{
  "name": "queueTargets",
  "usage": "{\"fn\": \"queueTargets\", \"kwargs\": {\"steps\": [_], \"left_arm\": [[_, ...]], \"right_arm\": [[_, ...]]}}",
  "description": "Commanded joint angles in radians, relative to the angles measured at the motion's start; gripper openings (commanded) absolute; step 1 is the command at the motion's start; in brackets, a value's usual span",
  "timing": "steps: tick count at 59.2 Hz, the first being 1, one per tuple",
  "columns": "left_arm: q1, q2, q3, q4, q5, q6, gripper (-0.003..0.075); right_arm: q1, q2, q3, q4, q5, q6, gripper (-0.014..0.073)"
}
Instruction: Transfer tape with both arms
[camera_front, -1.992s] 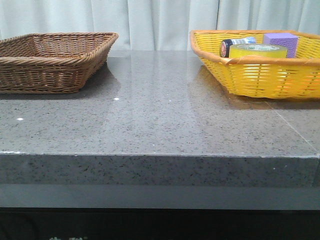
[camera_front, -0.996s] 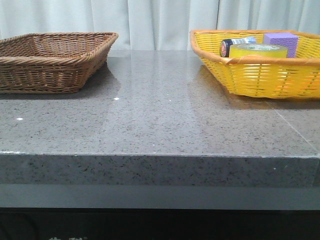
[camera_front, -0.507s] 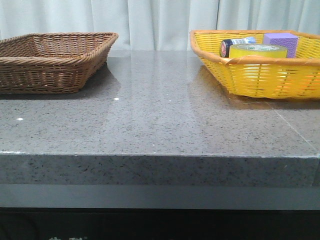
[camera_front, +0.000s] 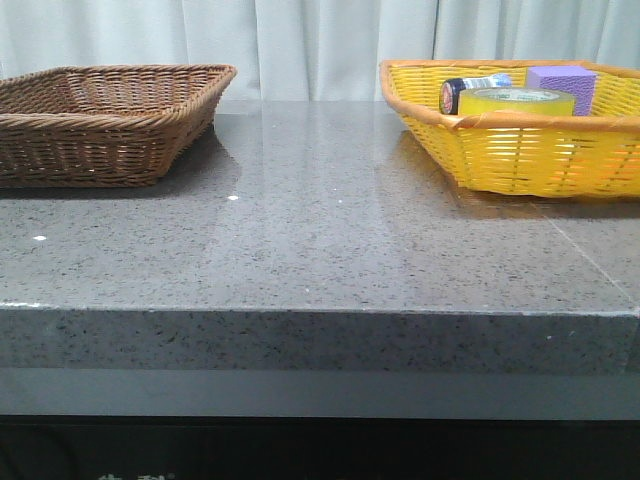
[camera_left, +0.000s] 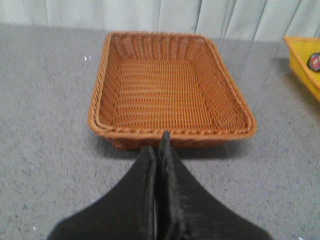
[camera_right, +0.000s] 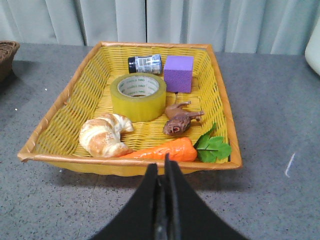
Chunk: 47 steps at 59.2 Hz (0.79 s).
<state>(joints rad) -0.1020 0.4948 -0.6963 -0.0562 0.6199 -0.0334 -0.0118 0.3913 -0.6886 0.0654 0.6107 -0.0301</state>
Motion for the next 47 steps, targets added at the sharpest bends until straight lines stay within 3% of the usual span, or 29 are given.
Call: {"fn": "queueTargets", "kwargs": {"steps": [1, 18, 22, 27, 31, 34, 38, 47], "left_arm": [[-0.005, 0.044, -0.022, -0.026, -0.072, -0.011, -0.0020], [-0.005, 0.116, -0.022, -0.031, -0.082, -0.011, 0.0008], [-0.005, 0.123, -0.022, -0.031, -0.084, -0.011, 0.0104], [-0.005, 0.125, -0.022, -0.031, -0.094, -0.011, 0.0274], [-0.005, 0.125, -0.022, -0.031, -0.108, -0.011, 0.0454], [-0.005, 0.125, -0.022, -0.031, -0.108, -0.011, 0.0522], [-0.005, 0.125, -0.022, -0.031, -0.108, -0.011, 0.0545], [-0.005, 0.125, -0.030, -0.038, -0.131, 0.040, 0.0545]], "right_arm": [[-0.005, 0.046, -0.032, -0.003, -0.067, -0.001, -0.0069], [-0.005, 0.116, -0.032, 0.004, 0.007, -0.001, -0.0046], [-0.005, 0.126, -0.032, 0.004, 0.020, -0.001, 0.0036], [-0.005, 0.133, -0.032, 0.004, 0.021, -0.001, 0.0208], [-0.005, 0.139, -0.032, 0.004, 0.019, -0.001, 0.0363], [-0.005, 0.140, -0.032, 0.004, 0.019, -0.001, 0.0447], [-0.005, 0.140, -0.032, 0.004, 0.019, -0.001, 0.0511], [-0.005, 0.175, -0.074, 0.009, 0.038, 0.000, 0.0498]]}}
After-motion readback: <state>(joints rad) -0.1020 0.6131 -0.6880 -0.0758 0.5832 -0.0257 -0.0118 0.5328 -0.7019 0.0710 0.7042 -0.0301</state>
